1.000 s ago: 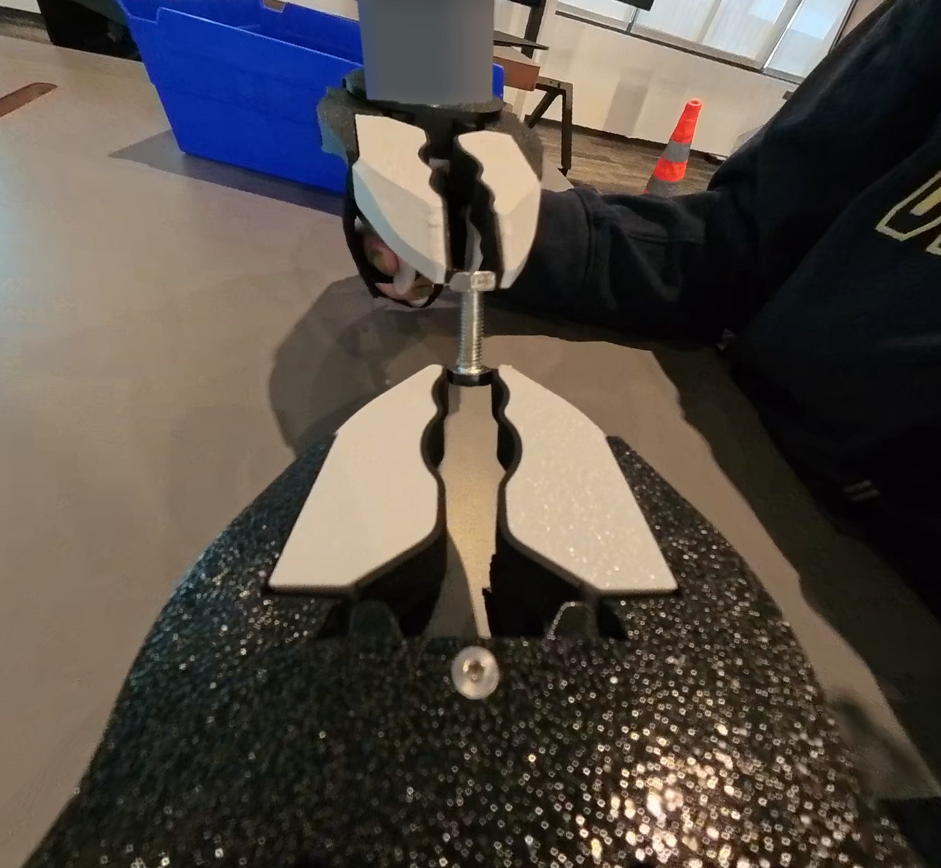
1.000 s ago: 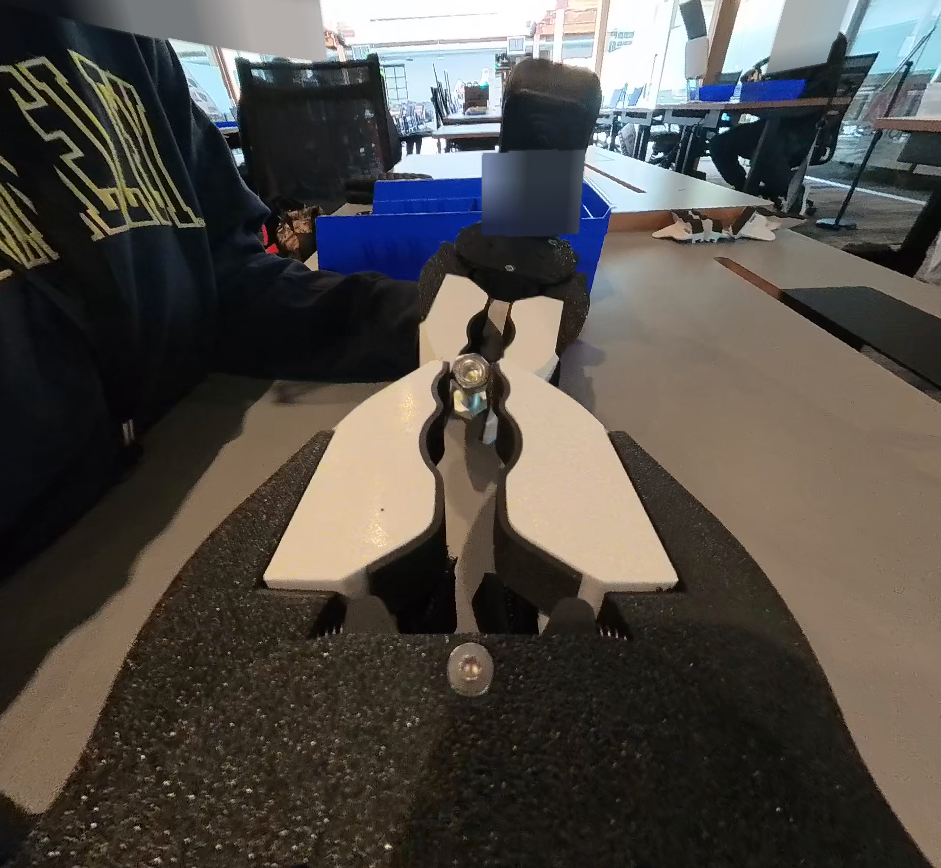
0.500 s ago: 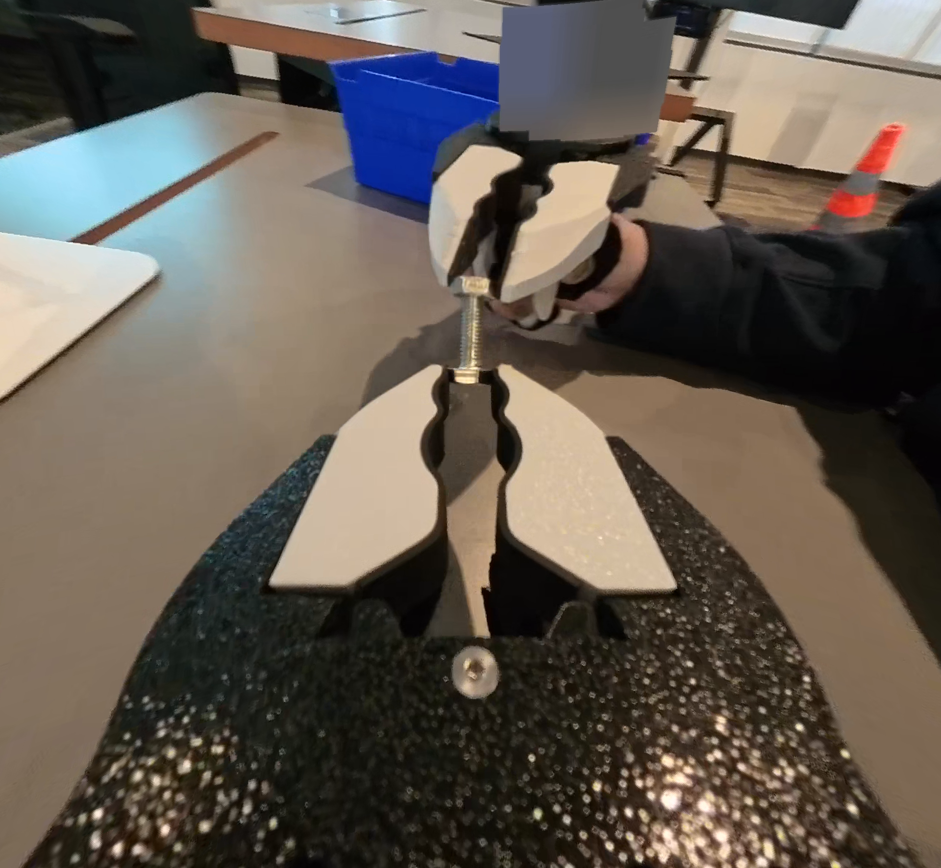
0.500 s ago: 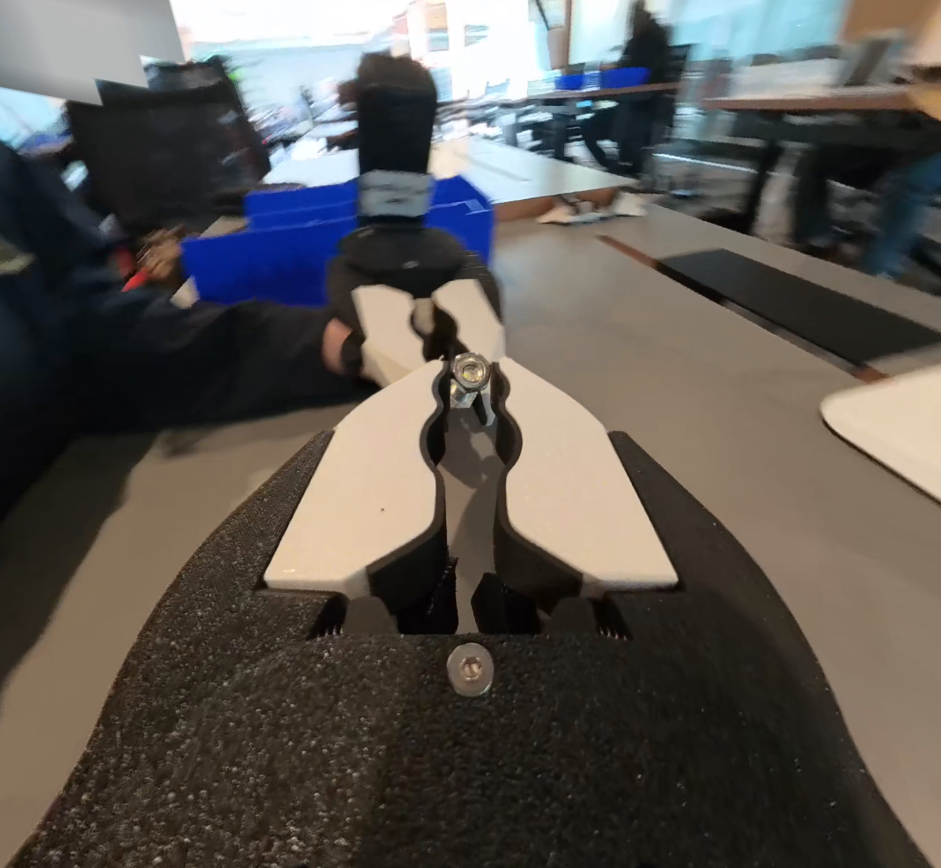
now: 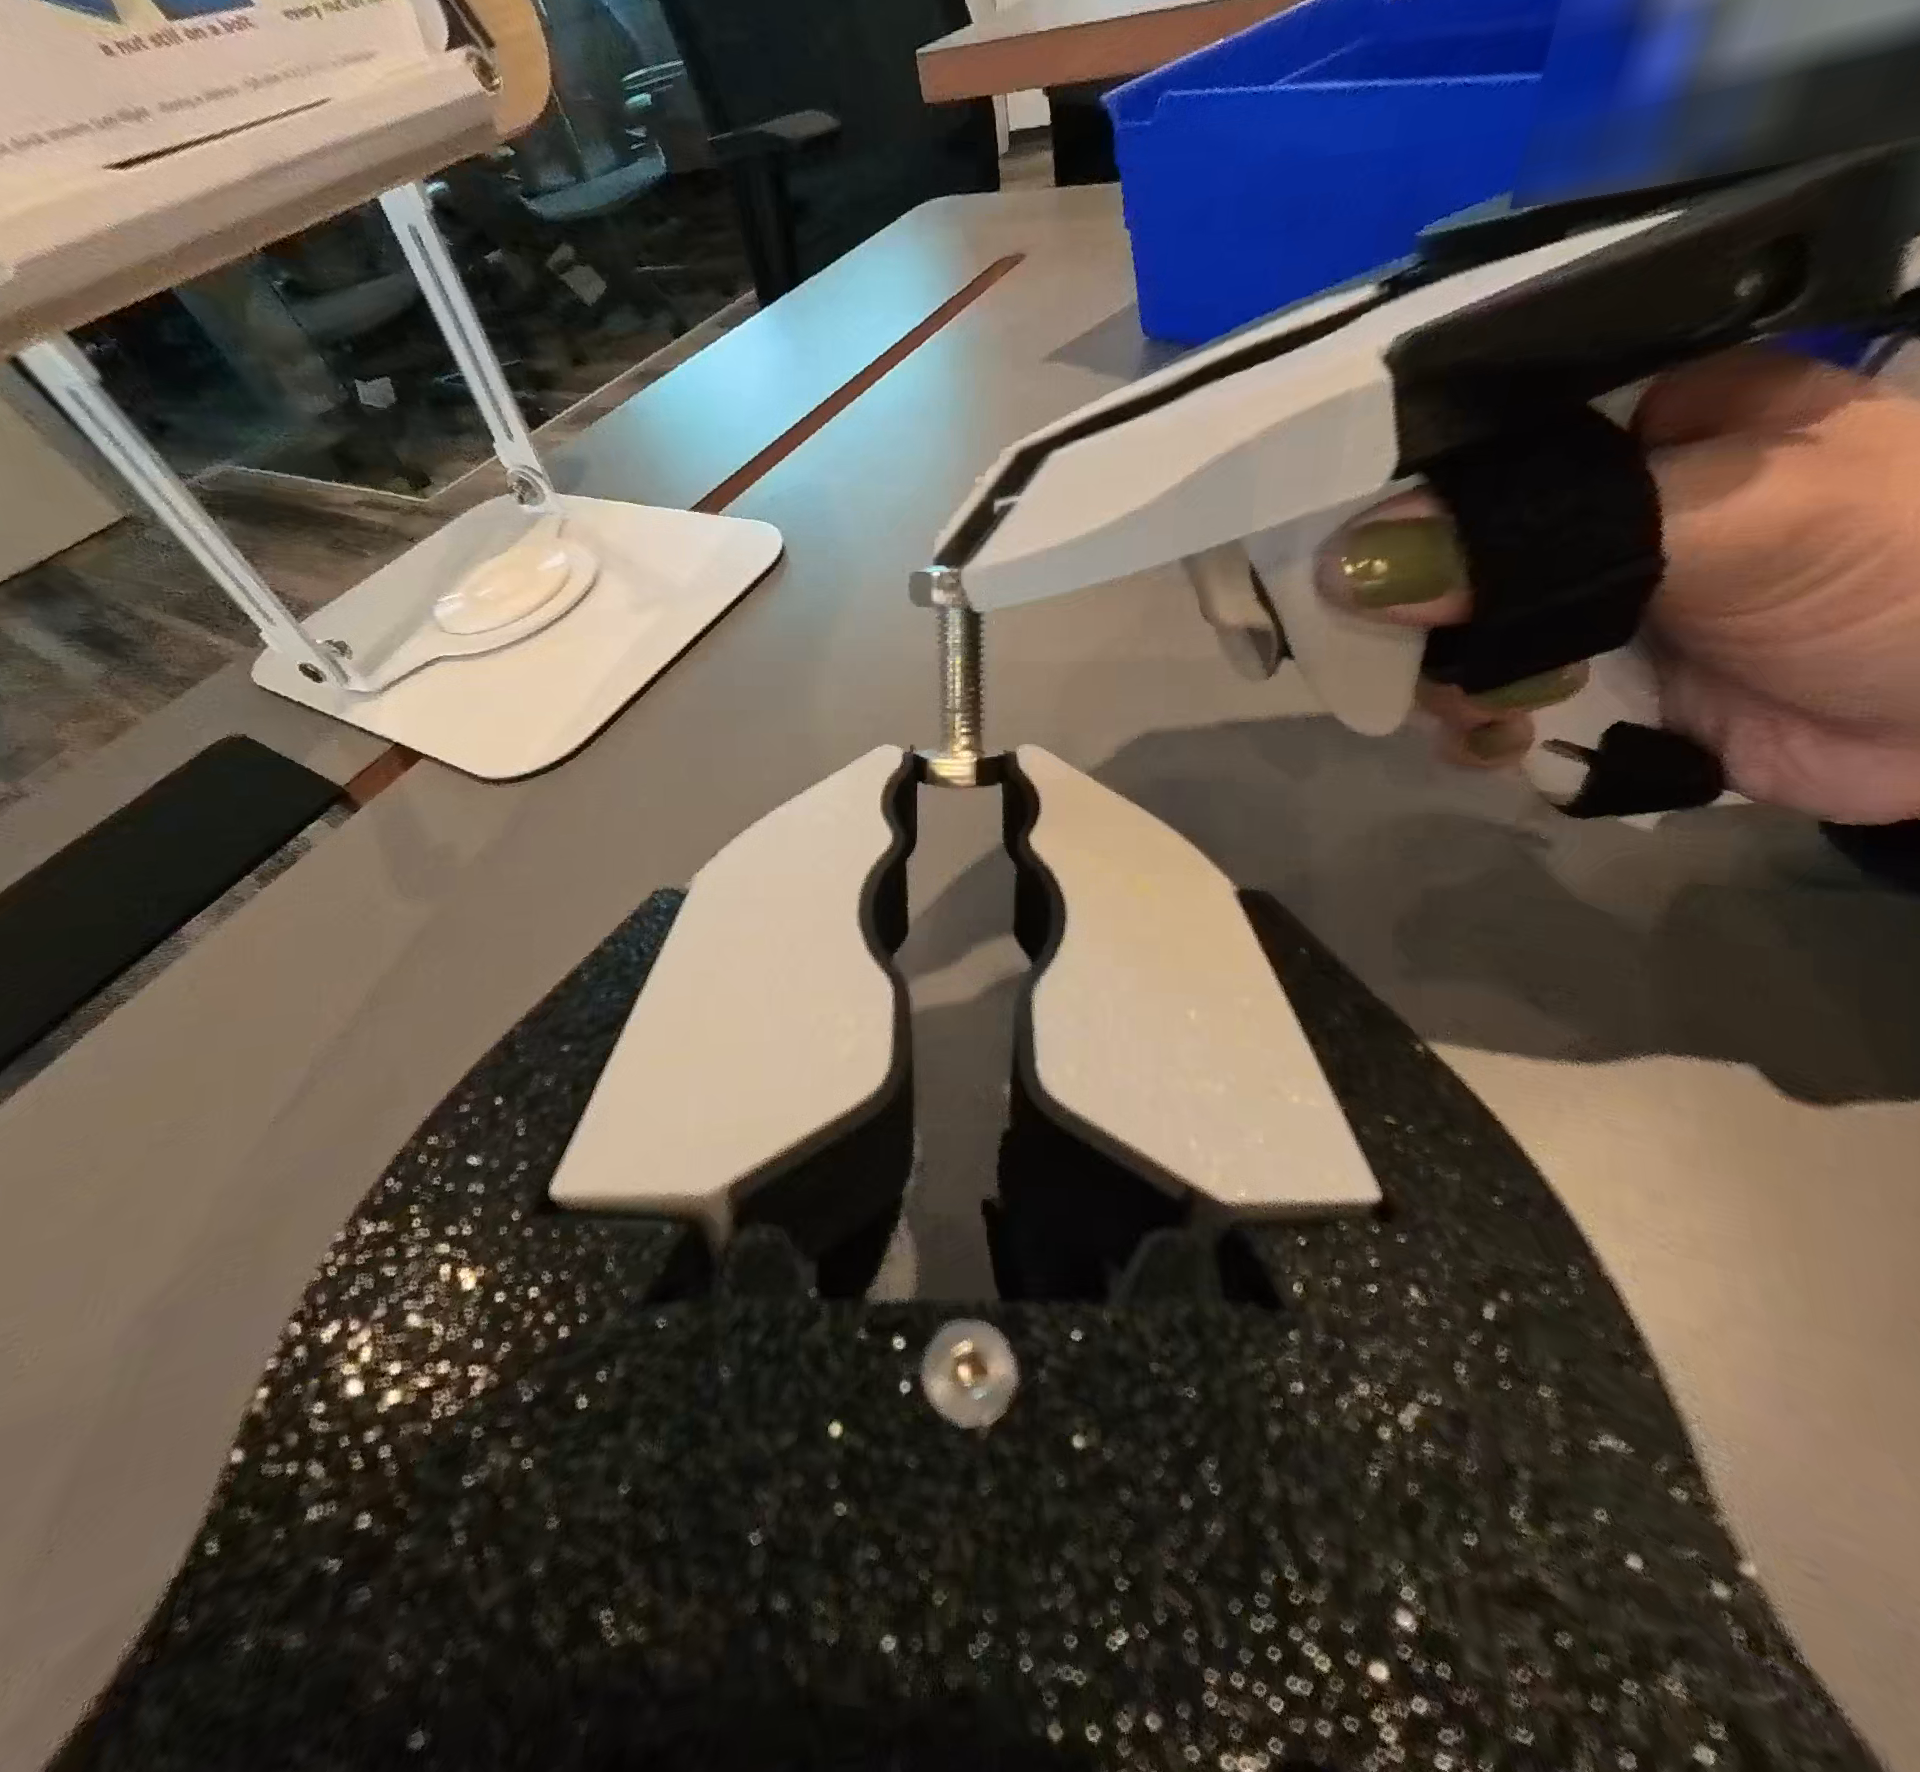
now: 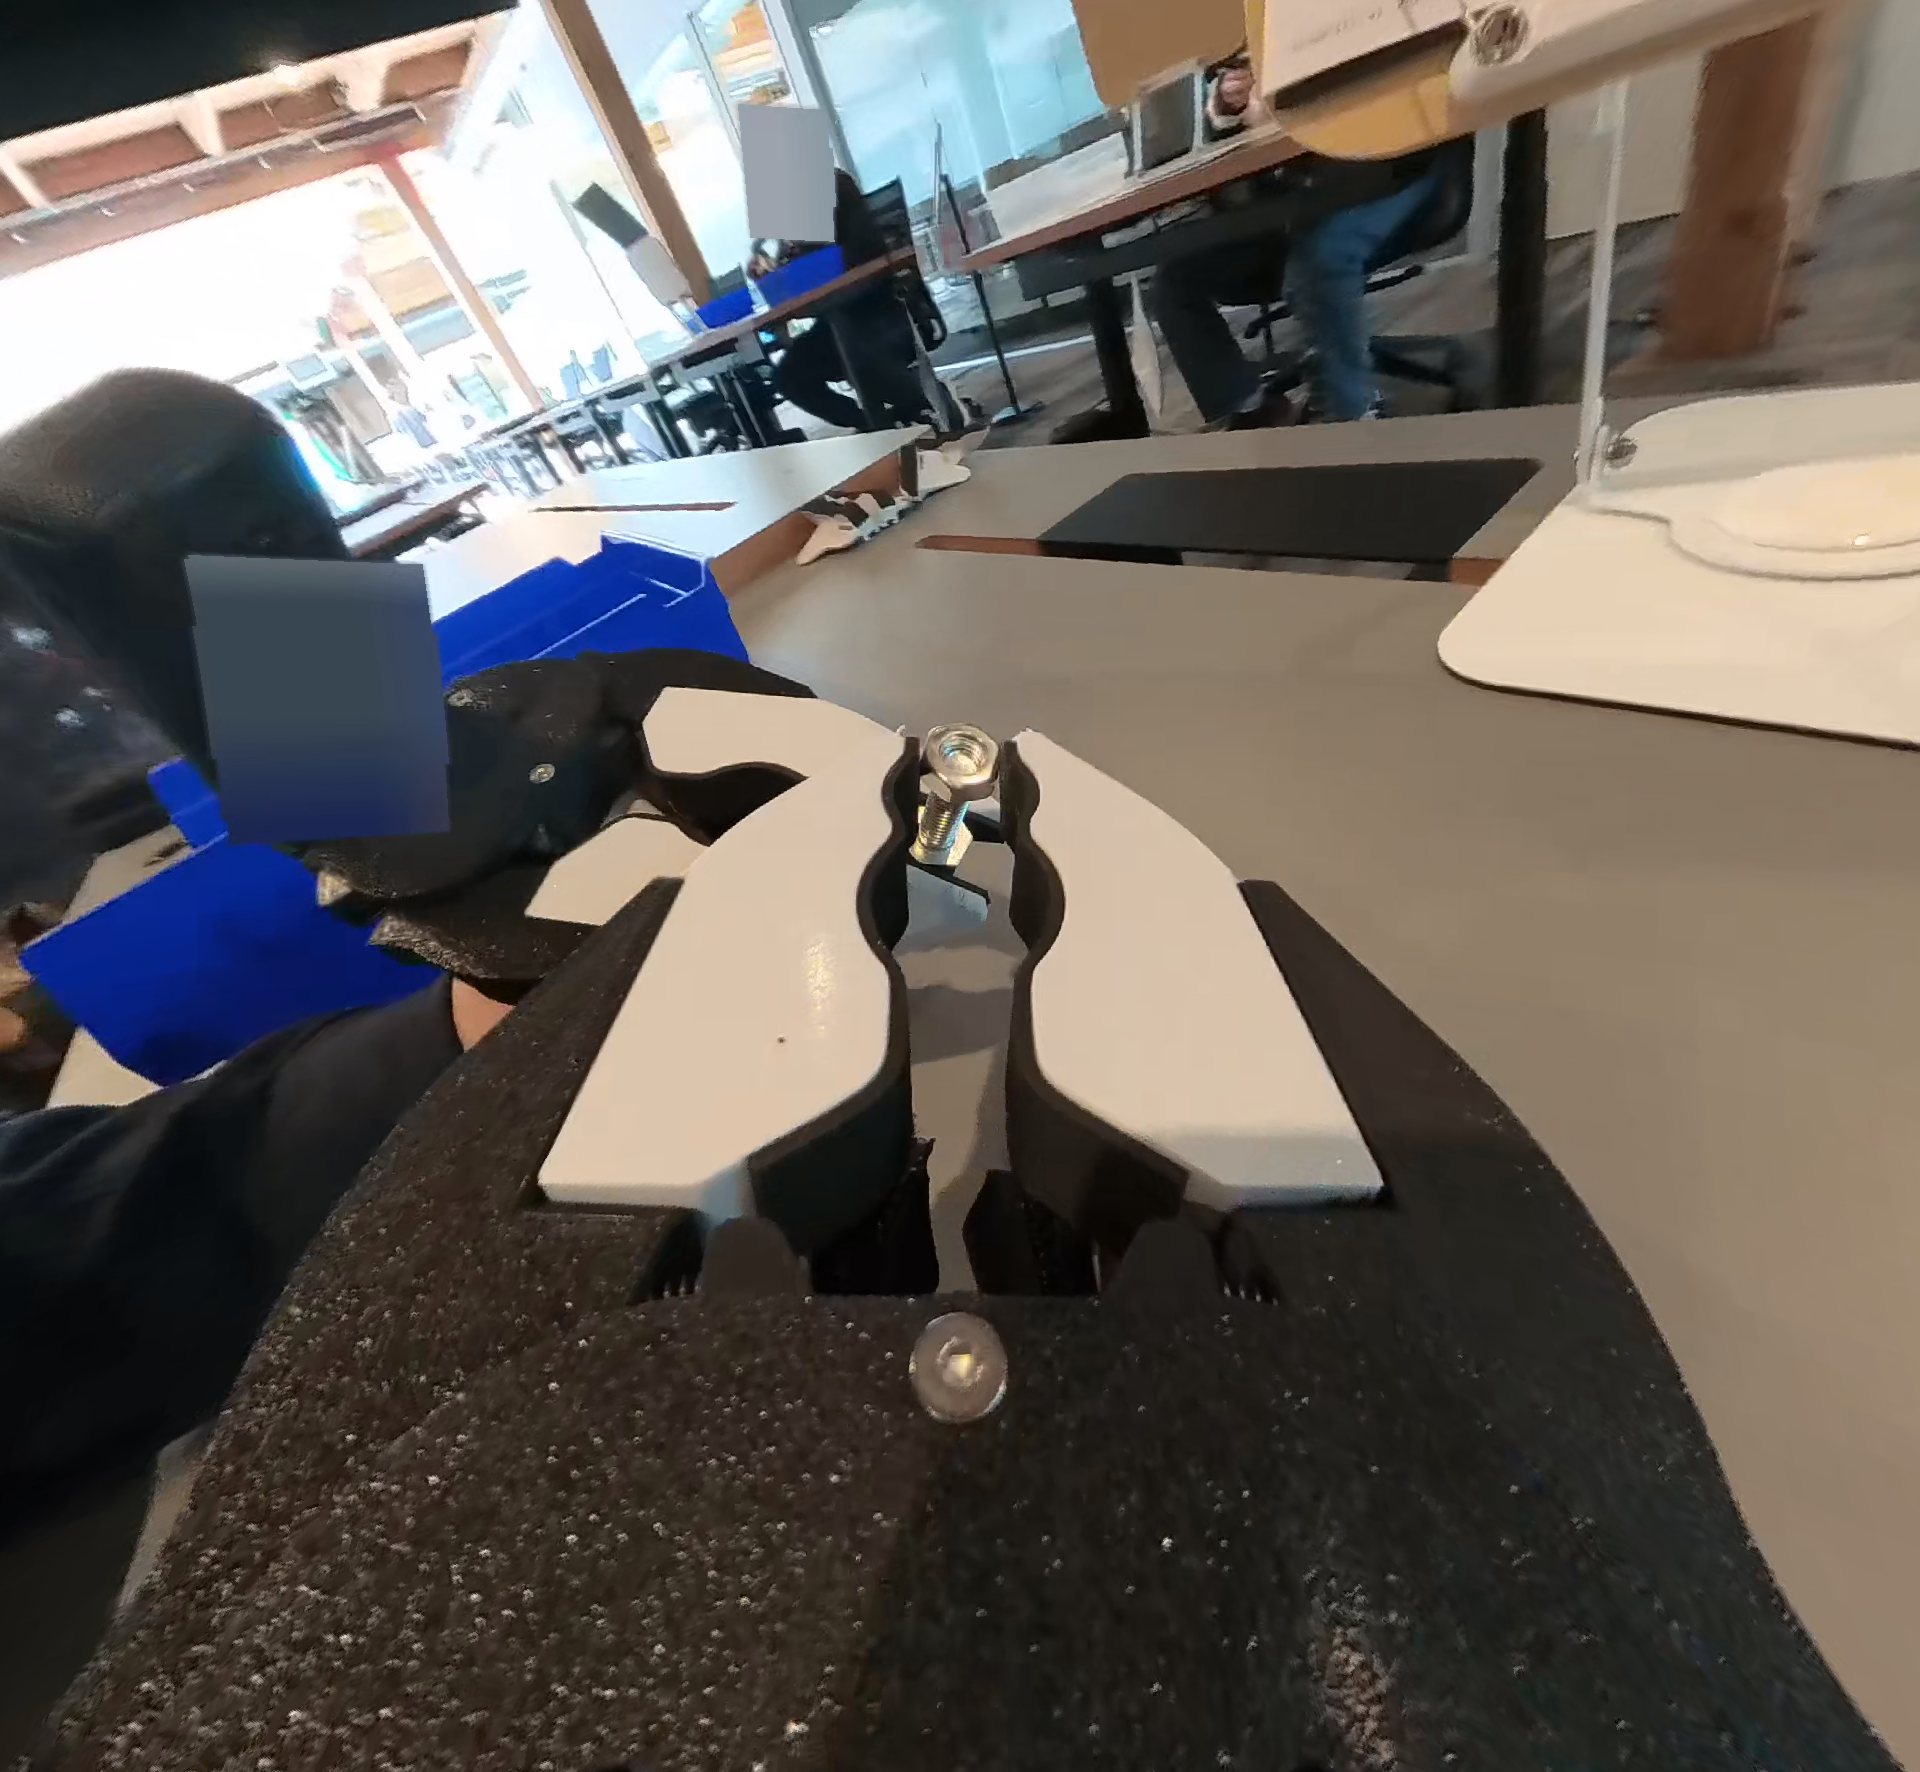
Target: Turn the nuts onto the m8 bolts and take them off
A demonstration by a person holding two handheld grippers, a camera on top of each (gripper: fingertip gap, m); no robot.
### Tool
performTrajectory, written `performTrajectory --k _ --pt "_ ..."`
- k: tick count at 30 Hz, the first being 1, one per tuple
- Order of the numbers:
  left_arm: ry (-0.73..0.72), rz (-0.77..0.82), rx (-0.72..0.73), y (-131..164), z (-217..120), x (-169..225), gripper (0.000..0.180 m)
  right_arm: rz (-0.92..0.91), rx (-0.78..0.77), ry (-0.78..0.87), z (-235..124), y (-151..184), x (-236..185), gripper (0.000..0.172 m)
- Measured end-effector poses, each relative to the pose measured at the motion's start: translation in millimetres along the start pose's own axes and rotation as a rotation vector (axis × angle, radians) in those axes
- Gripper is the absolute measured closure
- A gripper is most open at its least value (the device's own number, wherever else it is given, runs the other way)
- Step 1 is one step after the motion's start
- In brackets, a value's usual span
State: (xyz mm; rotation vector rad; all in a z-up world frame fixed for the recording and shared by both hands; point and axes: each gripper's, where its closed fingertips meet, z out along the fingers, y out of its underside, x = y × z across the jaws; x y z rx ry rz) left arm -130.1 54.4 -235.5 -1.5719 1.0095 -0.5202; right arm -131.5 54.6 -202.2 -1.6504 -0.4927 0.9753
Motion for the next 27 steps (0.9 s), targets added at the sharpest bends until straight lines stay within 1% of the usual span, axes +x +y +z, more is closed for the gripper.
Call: performTrajectory --k 4,9,11,12,15,17,20,22,25,27 --pt "0.04 -0.049 0.031 -1.9 -0.8 1.4 0.166 0.008 0.004 -0.016 -1.7 -0.8 -0.4 0.157" --pt "0.055 -0.055 0.044 -3.2 -1.1 3.0 0.166 0.014 0.011 -0.048 -2.0 -2.1 -3.2 0.157" --pt "0.075 -0.08 0.061 -4.8 -1.6 4.1 0.166 0.0 0.024 -0.057 -2.2 -6.3 -4.4 0.142" --pt "0.087 -0.092 0.07 -5.5 -2.0 4.7 0.166 -0.013 0.04 -0.064 -2.8 -9.7 -5.6 0.137" --pt "0.128 -0.137 0.101 -8.0 -3.8 5.6 0.166 -0.078 0.1 -0.109 -9.5 -20.3 -11.2 0.134" --pt "0.199 -0.164 0.156 -14.5 -7.5 10.9 0.166 -0.127 0.149 -0.165 -14.6 -27.2 -18.1 0.13" --pt "0.357 -0.229 0.288 -31.0 -19.0 22.2 0.165 -0.176 0.204 -0.295 -23.6 -31.8 -31.7 0.128" --pt "0.438 -0.287 0.362 -39.6 -26.9 24.7 0.166 -0.185 0.224 -0.368 -27.9 -32.0 -39.0 0.128" --pt "0.516 -0.342 0.431 -46.9 -35.5 25.8 0.166 -0.174 0.234 -0.443 -30.2 -31.4 -47.3 0.127" --pt "0.54 -0.349 0.444 -48.6 -37.9 26.8 0.166 -0.181 0.215 -0.475 -28.6 -28.5 -52.5 0.127"
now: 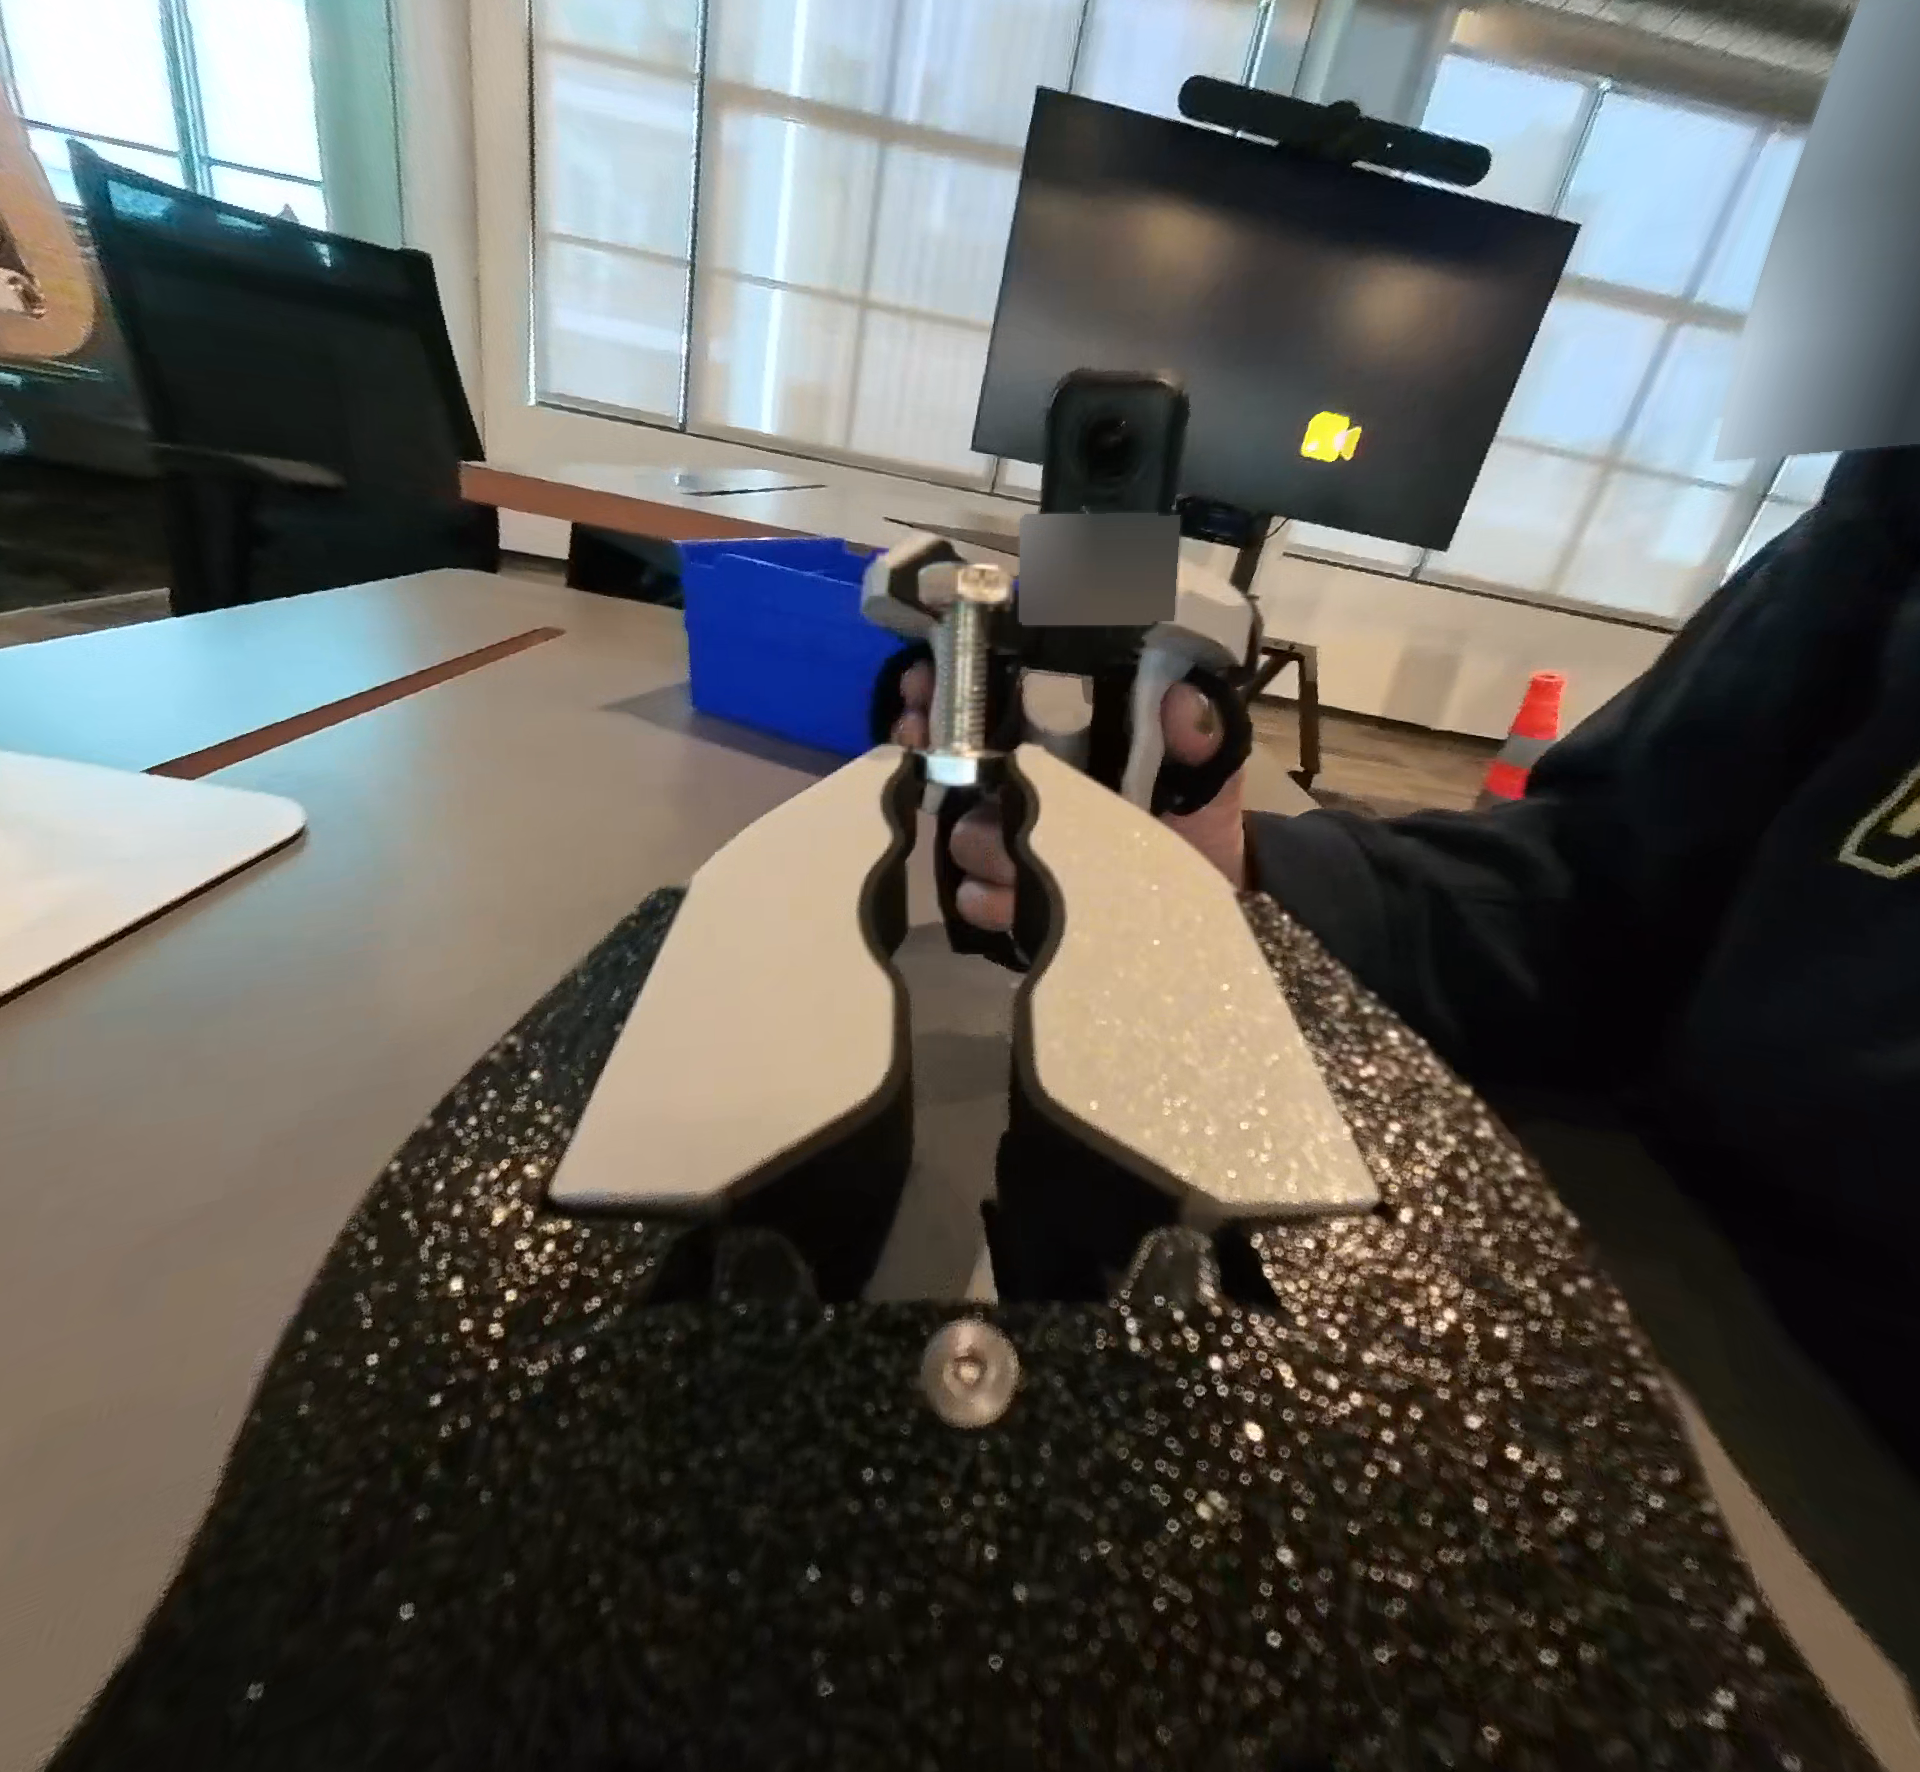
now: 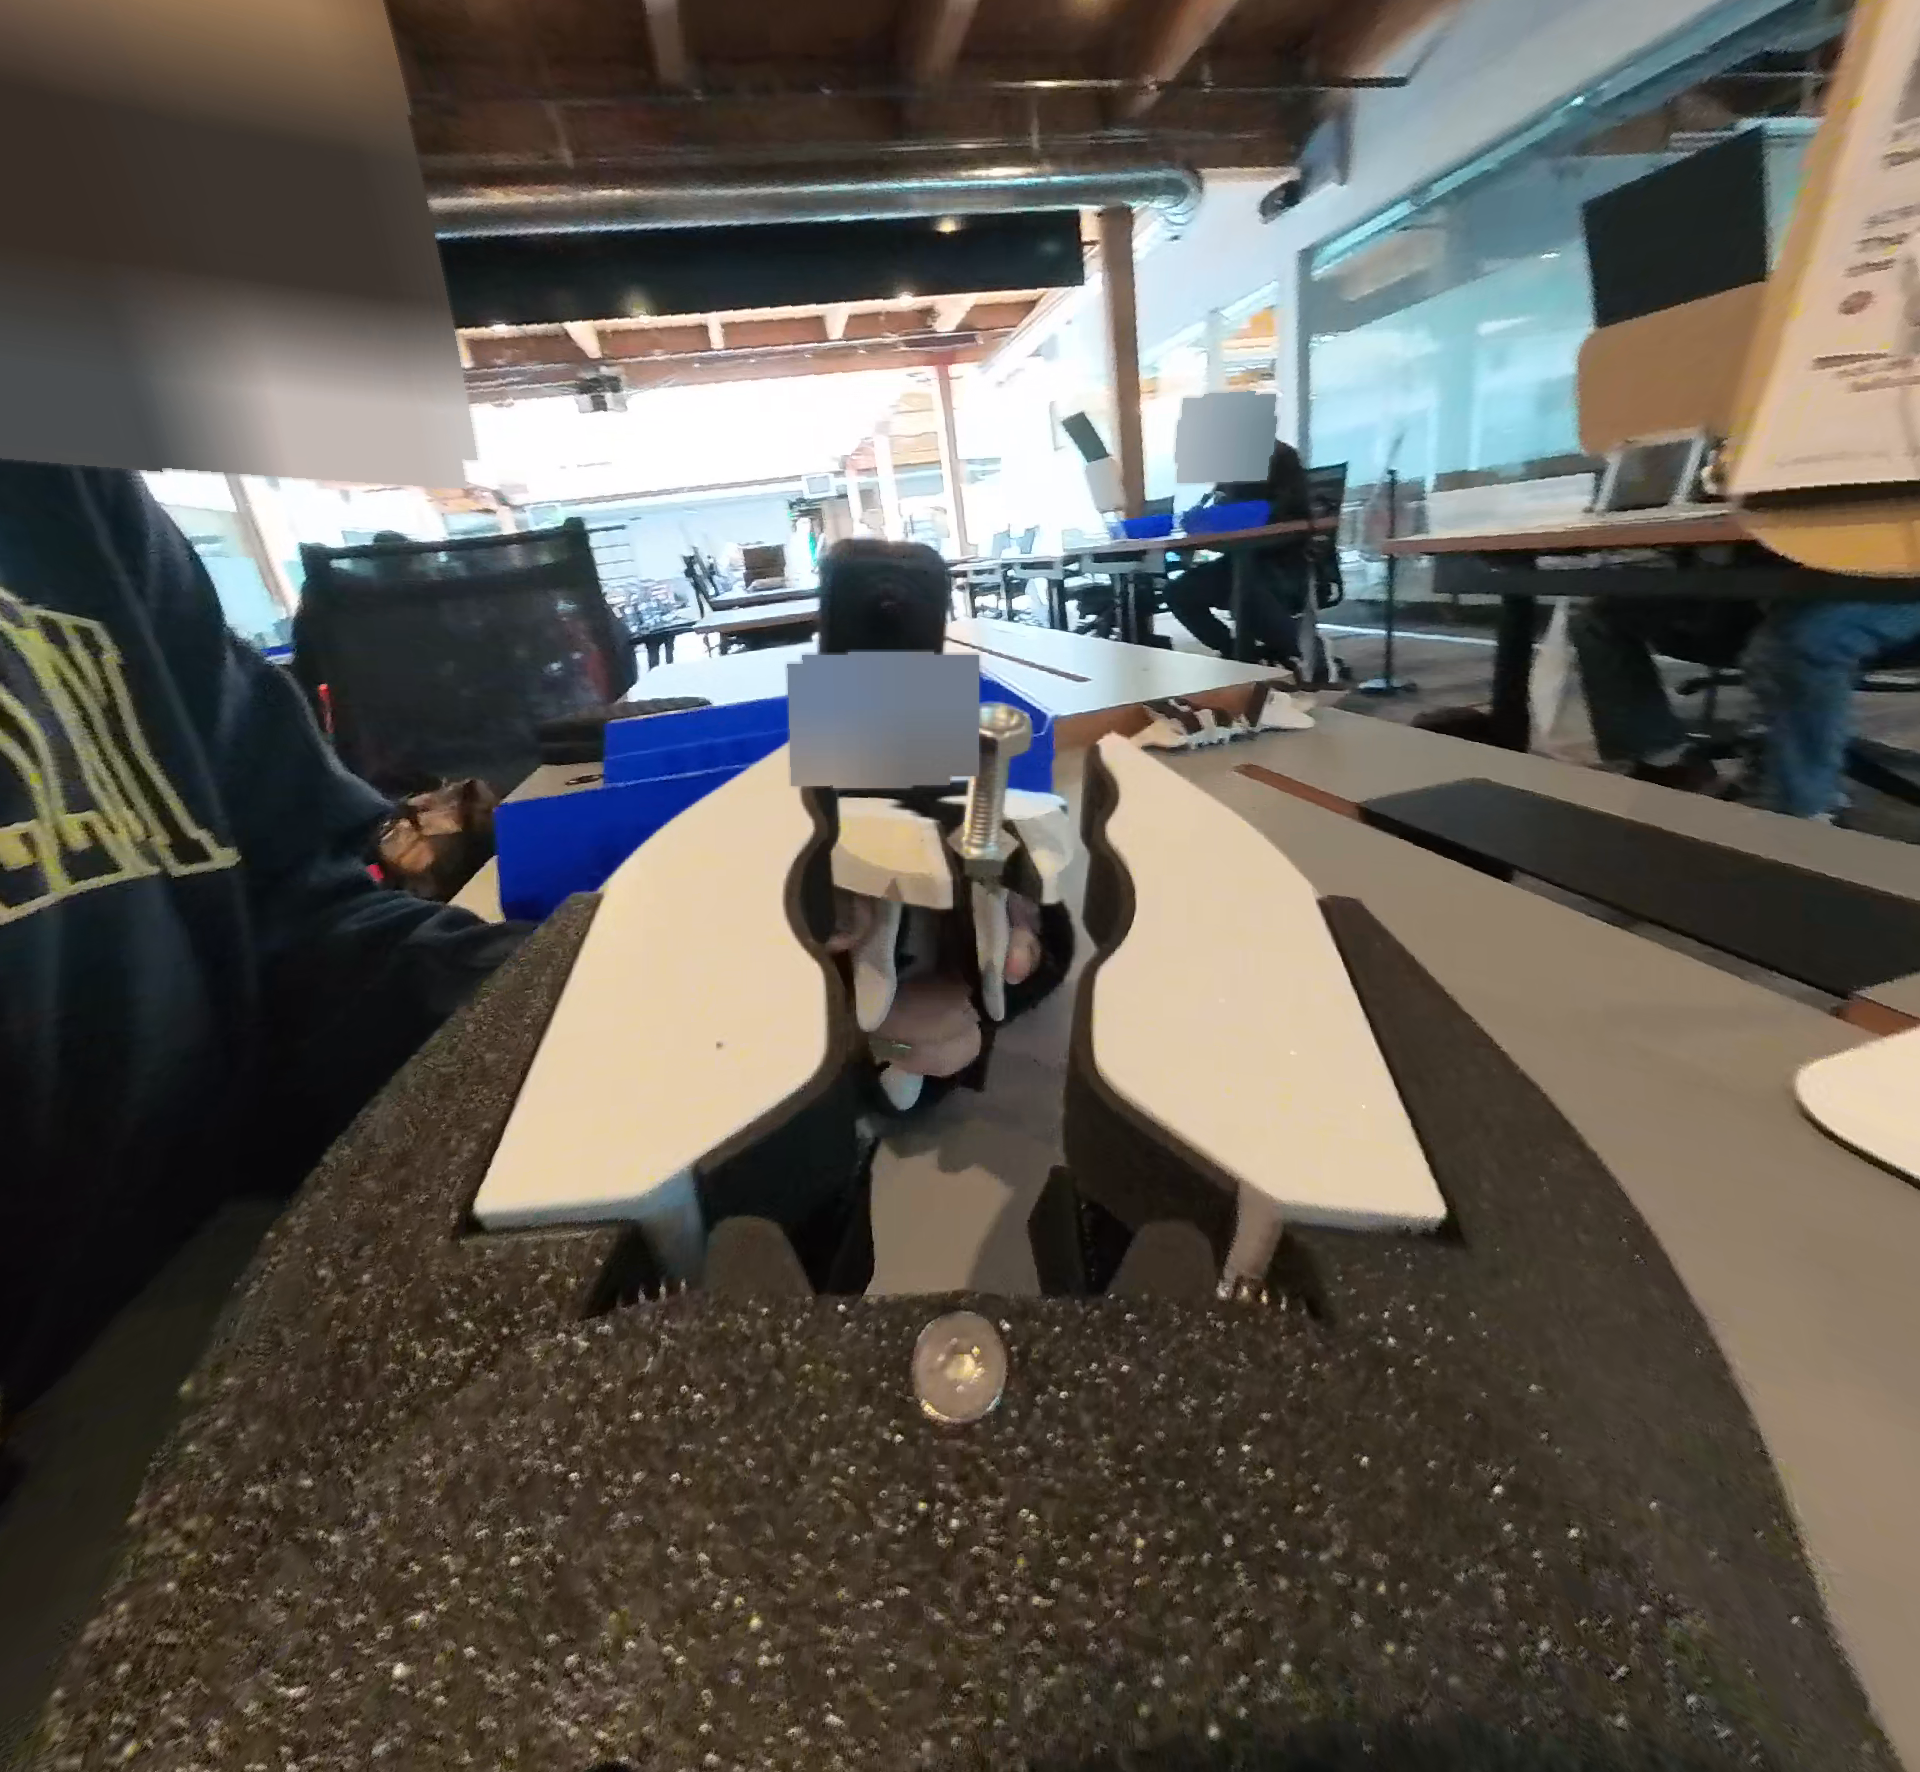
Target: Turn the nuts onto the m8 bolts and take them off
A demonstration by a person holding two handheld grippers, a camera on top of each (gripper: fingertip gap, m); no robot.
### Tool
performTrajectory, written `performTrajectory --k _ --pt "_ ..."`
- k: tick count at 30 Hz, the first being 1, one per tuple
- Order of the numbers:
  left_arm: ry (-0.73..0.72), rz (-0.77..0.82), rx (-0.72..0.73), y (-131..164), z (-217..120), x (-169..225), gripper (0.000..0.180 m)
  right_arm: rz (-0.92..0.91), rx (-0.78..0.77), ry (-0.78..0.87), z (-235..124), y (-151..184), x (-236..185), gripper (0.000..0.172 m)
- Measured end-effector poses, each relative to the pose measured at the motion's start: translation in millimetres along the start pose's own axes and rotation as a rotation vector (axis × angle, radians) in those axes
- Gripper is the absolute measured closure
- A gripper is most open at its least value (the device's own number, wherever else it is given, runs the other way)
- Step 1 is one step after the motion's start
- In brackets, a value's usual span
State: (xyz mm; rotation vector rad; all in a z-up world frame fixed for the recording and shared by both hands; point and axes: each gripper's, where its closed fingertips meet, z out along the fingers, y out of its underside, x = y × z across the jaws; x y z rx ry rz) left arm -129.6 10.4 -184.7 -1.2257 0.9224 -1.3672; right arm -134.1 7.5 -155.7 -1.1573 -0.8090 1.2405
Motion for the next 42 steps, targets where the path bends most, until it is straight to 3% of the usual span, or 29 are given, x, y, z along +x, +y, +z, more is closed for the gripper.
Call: performTrajectory --k 6,9,16,19,25,29,33,38,42 --pt "0.012 -0.001 -0.015 3.2 1.9 1.7 0.166 -0.035 -0.041 -0.04 3.5 5.6 -11.0 0.13" --pt "0.0 -0.008 -0.012 2.9 0.7 -0.6 0.166 -0.064 -0.054 -0.082 -0.9 5.8 -16.6 0.145" --pt "0.016 -0.01 -0.043 8.2 4.2 2.2 0.166 -0.082 -0.066 -0.019 3.3 9.0 -9.1 0.128" --pt "-0.003 -0.009 -0.039 7.8 2.9 -0.4 0.166 -0.078 -0.09 -0.038 -3.3 9.2 -9.3 0.147" --pt "0.142 -0.04 -0.116 19.5 12.0 20.4 0.166 -0.04 -0.074 -0.065 3.7 10.8 -12.0 0.115" --pt "0.157 -0.046 -0.142 24.9 15.0 23.0 0.166 -0.025 -0.128 -0.192 3.8 18.3 -29.4 0.124" --pt "0.129 -0.079 -0.062 10.5 2.7 13.7 0.166 -0.04 -0.127 -0.14 -6.2 13.7 -17.8 0.128" --pt "0.167 -0.086 -0.099 17.2 8.7 20.9 0.166 -0.042 -0.103 -0.102 1.0 12.7 -15.1 0.115" --pt "0.183 -0.092 -0.099 19.6 14.5 24.7 0.166 -0.058 -0.121 -0.134 5.5 16.7 -22.7 0.118"
